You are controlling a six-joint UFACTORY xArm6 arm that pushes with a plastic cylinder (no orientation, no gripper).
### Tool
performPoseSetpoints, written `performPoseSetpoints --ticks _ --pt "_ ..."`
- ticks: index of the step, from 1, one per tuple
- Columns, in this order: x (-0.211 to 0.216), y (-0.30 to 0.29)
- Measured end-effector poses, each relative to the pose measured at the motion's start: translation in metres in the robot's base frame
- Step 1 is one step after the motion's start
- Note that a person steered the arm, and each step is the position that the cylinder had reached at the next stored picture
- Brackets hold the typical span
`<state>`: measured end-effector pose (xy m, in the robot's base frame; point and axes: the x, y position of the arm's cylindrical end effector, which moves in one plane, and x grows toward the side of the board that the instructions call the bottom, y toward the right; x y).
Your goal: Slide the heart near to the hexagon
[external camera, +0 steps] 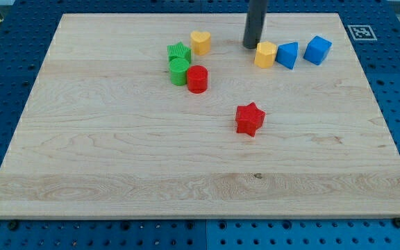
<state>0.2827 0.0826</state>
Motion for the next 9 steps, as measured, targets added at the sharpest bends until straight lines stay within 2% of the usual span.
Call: performPoseSetpoints --ticks 2,3,4,5,6,7,8,9 --pt "-0.041 -0.100" --pt "-0.027 -0.132" --pt "0.023 -0.105" --pt "0.035 -0.061" --pt "0.034 -0.078" --pt "0.005 -0.129" --pt "-0.033 -0.127" --pt "-0.024 -0.093"
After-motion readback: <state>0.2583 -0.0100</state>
